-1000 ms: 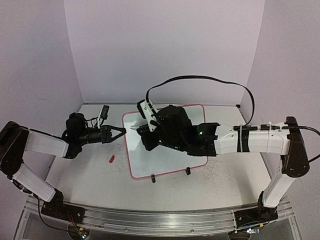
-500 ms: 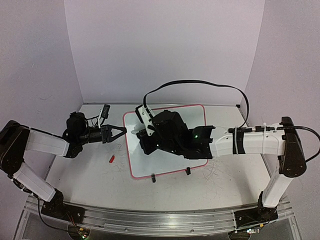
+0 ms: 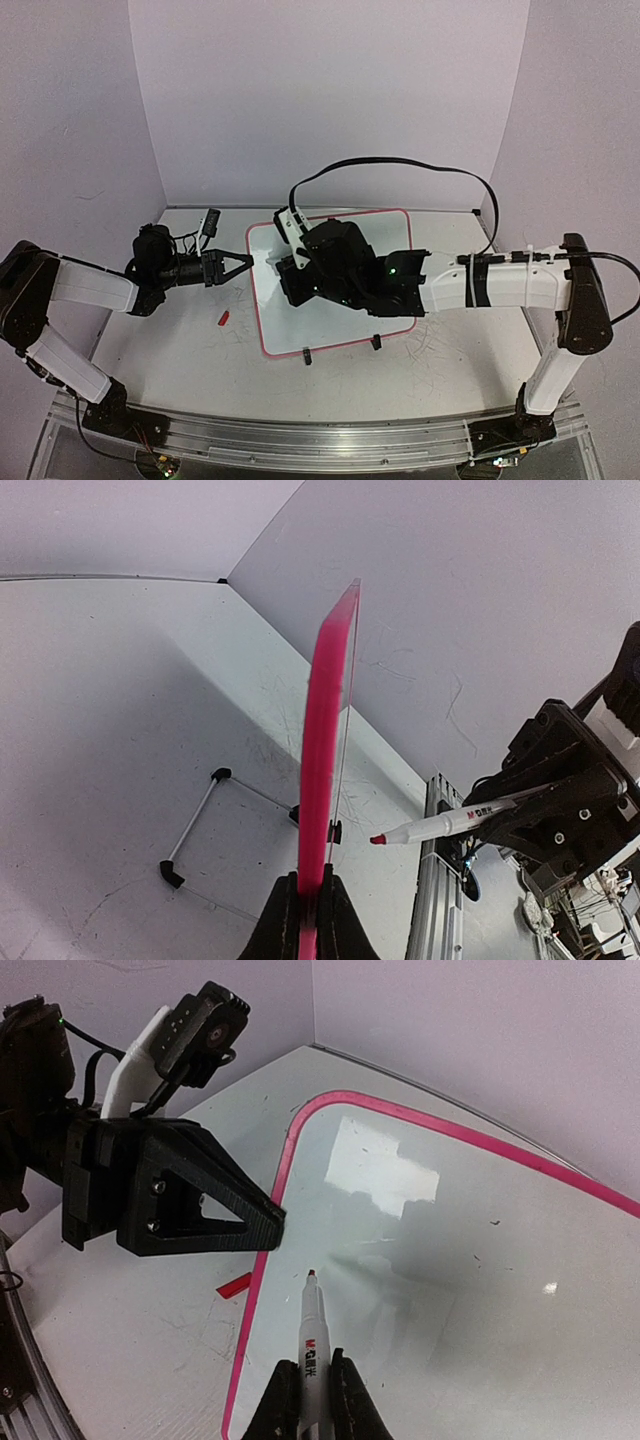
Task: Write a sentence on the whiteboard
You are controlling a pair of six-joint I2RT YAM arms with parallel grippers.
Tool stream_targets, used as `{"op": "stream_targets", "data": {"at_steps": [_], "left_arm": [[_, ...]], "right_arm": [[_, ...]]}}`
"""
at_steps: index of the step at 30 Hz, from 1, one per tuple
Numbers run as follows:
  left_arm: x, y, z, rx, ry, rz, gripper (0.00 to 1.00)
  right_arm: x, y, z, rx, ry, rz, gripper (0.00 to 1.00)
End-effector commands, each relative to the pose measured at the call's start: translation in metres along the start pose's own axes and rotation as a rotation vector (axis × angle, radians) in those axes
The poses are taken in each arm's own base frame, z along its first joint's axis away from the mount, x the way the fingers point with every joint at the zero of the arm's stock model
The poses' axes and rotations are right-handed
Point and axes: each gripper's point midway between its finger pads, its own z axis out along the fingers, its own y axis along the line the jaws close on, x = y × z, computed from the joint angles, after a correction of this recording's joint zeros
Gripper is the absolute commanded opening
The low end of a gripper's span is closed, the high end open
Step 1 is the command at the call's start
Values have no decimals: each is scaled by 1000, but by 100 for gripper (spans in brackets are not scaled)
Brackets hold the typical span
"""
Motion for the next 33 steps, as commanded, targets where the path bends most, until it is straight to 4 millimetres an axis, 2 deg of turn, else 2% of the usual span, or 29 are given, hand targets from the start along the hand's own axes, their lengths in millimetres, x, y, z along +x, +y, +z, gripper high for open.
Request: {"op": "stream_targets", "data": {"at_steps": [1, 33], "left_arm": [[-14, -16, 4, 53, -20, 58, 0], [-15, -21, 3, 66, -19, 66, 0]], "right_arm": [[-15, 5, 4, 8, -39, 18, 0], [-7, 6, 18, 30, -19, 14, 0]]}}
